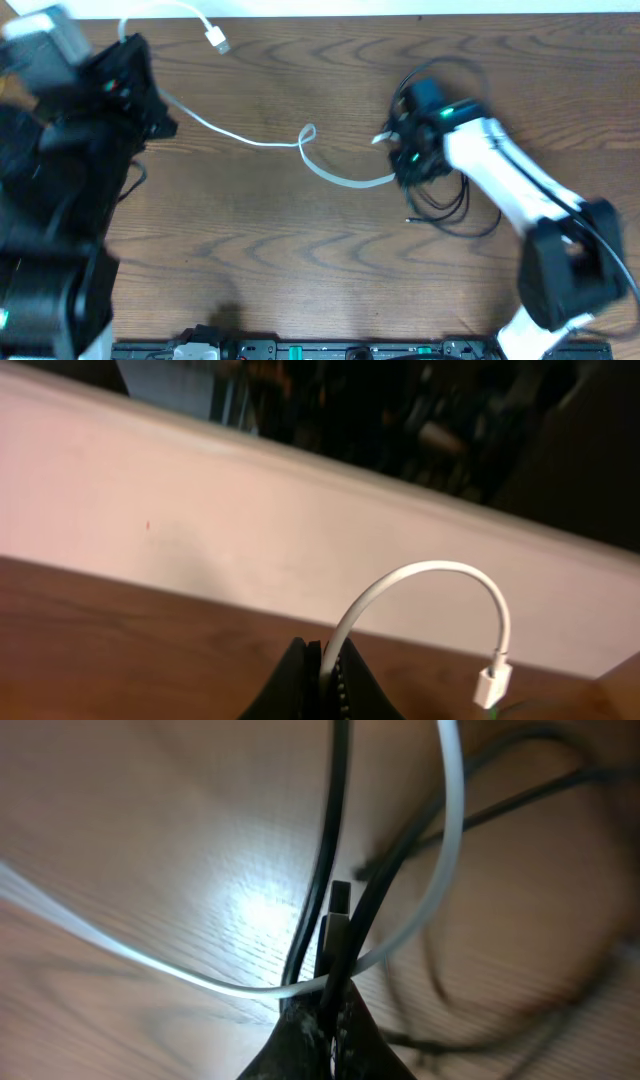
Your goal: Untangle cables
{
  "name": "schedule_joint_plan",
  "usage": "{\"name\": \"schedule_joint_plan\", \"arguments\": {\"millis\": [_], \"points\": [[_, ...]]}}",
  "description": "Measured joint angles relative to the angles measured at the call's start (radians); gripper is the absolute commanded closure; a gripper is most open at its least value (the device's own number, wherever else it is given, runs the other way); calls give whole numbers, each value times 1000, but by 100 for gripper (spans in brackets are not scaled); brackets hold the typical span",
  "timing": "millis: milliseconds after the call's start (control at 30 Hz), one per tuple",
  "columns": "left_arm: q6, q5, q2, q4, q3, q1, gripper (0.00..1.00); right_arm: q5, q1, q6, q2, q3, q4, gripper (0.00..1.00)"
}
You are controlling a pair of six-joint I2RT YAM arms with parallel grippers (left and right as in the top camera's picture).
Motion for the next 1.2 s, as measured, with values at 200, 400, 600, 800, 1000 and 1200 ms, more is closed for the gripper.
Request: {"name": "schedule_joint_plan", "arguments": {"millis": [200, 400, 600, 800, 1000, 1200], "points": [[31, -77, 80, 2, 0, 2, 93, 50, -163, 149, -165, 69, -33, 99], [62, -153, 64, 28, 0, 69, 92, 106, -340, 217, -140, 69, -63, 99], [75, -177, 50, 74, 0, 200, 93, 106, -396, 205, -39, 69, -126, 91], [82, -181, 50, 155, 0, 335, 93, 102, -395, 174, 75, 69, -142, 73], [82, -181, 50, 200, 0, 434, 93, 92, -395, 158, 180, 69, -135, 40], [82, -130, 54, 202, 0, 438, 93, -79, -395, 2, 212, 68, -122, 1]]}}
